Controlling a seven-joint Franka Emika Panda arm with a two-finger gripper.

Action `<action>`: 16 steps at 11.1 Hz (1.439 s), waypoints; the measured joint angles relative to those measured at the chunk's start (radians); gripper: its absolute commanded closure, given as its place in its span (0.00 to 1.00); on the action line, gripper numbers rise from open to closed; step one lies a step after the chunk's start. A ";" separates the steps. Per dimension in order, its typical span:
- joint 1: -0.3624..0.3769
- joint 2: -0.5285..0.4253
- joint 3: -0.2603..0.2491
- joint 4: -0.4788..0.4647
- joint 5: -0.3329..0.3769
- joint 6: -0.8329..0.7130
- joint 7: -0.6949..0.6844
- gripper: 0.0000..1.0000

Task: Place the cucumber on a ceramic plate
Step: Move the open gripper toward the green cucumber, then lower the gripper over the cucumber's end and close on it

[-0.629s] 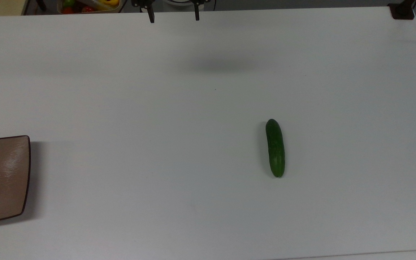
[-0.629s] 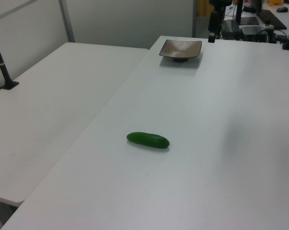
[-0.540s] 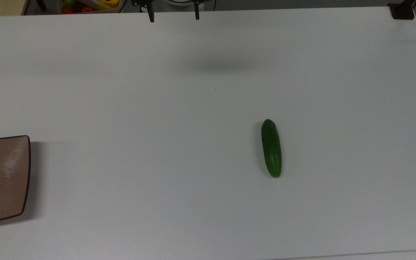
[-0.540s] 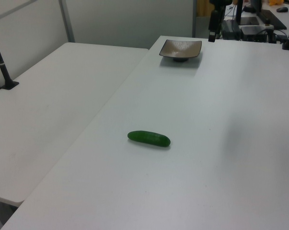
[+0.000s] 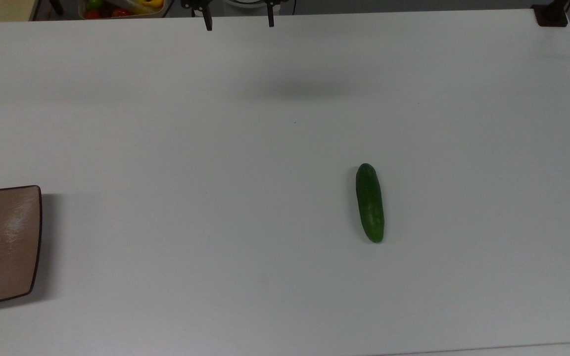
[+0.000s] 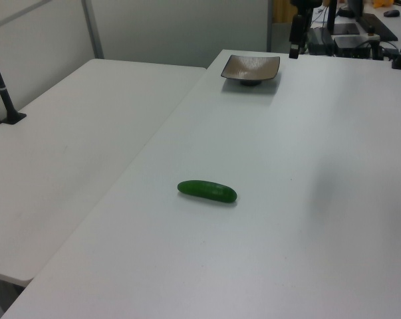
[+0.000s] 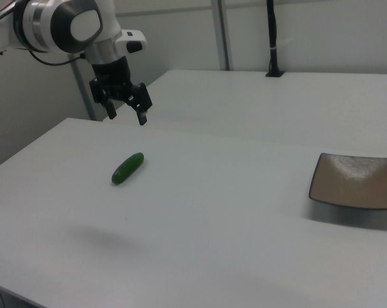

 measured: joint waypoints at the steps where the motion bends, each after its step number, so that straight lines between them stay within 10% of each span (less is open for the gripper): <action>1: 0.001 0.001 0.000 0.000 0.000 0.000 0.000 0.00; 16: 0.226 0.230 0.015 0.151 -0.056 0.210 0.263 0.00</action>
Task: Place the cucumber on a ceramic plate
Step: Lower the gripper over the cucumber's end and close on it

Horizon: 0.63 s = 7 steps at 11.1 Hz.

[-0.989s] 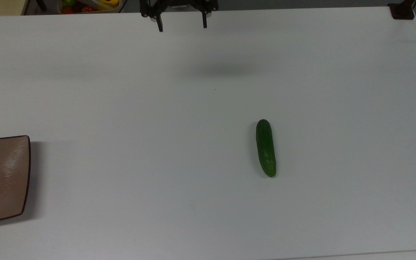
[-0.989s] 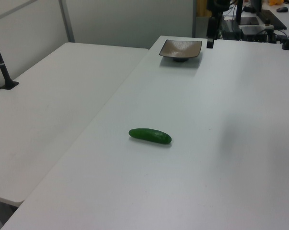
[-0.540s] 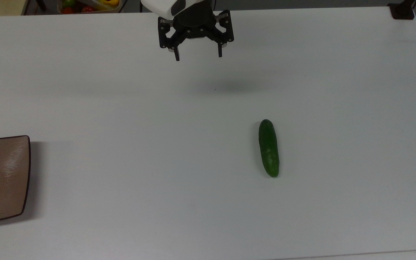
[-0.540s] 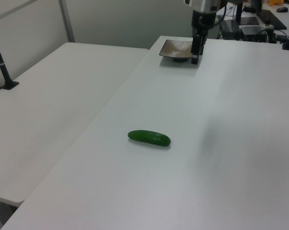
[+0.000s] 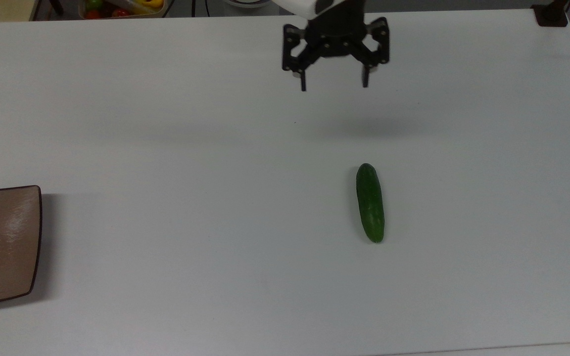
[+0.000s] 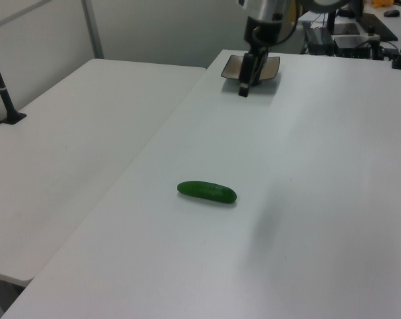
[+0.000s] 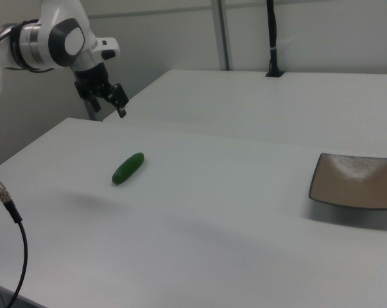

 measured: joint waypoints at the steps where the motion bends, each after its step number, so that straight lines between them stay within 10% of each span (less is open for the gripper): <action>1: 0.012 0.021 0.010 0.009 -0.021 0.039 0.039 0.00; 7: 0.058 0.187 0.042 0.037 -0.075 0.172 0.131 0.00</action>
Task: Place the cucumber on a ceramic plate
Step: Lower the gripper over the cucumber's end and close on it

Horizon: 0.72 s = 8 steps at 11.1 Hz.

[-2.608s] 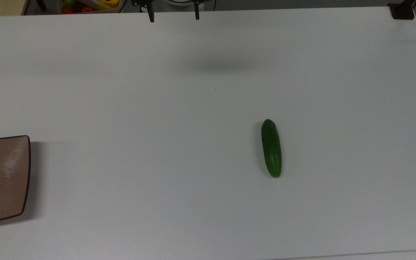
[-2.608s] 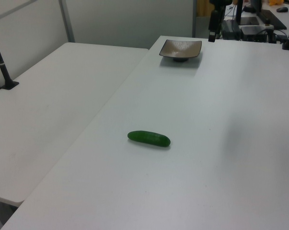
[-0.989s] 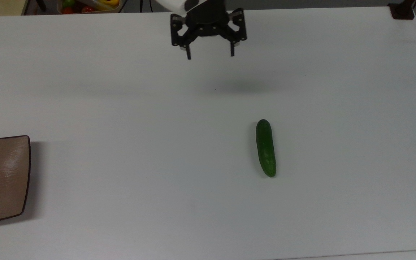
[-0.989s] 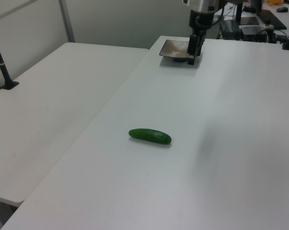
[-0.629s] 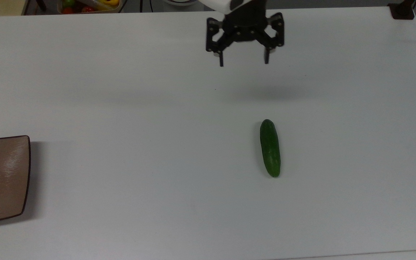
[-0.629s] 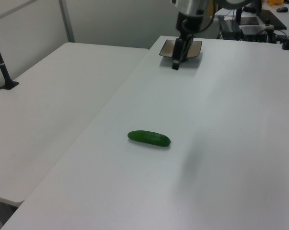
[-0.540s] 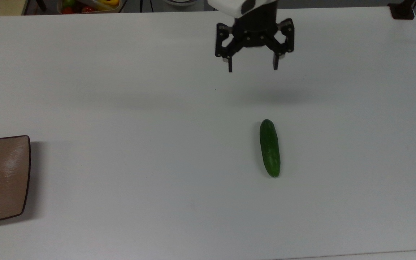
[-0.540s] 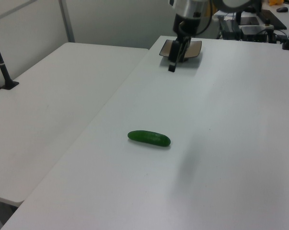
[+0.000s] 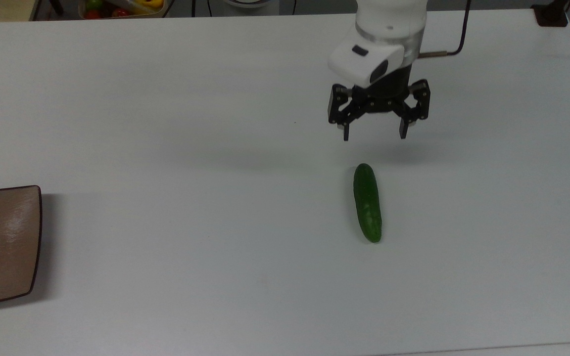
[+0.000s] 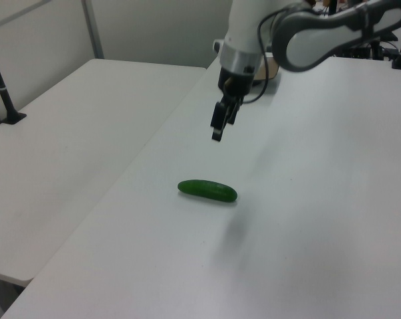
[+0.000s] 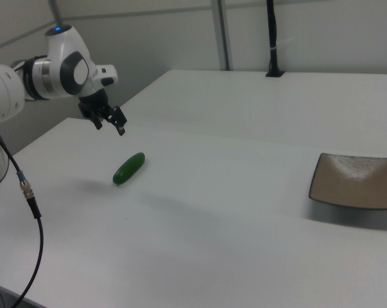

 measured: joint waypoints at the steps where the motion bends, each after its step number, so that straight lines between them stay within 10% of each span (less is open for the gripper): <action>1: 0.003 0.029 0.000 0.002 -0.013 0.018 0.001 0.00; 8: 0.030 0.192 0.002 0.006 -0.131 0.156 0.081 0.00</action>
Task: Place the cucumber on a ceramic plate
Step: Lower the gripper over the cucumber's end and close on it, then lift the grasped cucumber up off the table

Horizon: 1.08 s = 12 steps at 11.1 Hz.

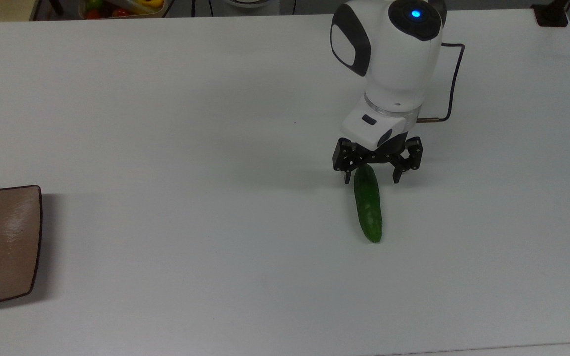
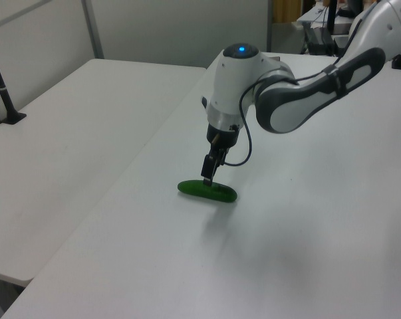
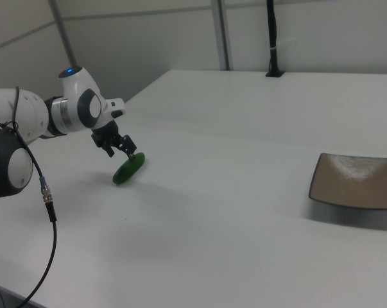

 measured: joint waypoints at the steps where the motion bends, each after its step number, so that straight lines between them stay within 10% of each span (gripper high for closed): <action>1: 0.001 0.012 0.000 0.000 -0.006 0.009 0.001 0.00; 6: 0.000 0.069 0.000 0.001 -0.034 0.062 0.002 0.01; 10: 0.000 0.090 0.000 0.002 -0.057 0.075 0.003 0.39; 12: 0.000 0.093 0.000 0.002 -0.057 0.075 0.003 0.74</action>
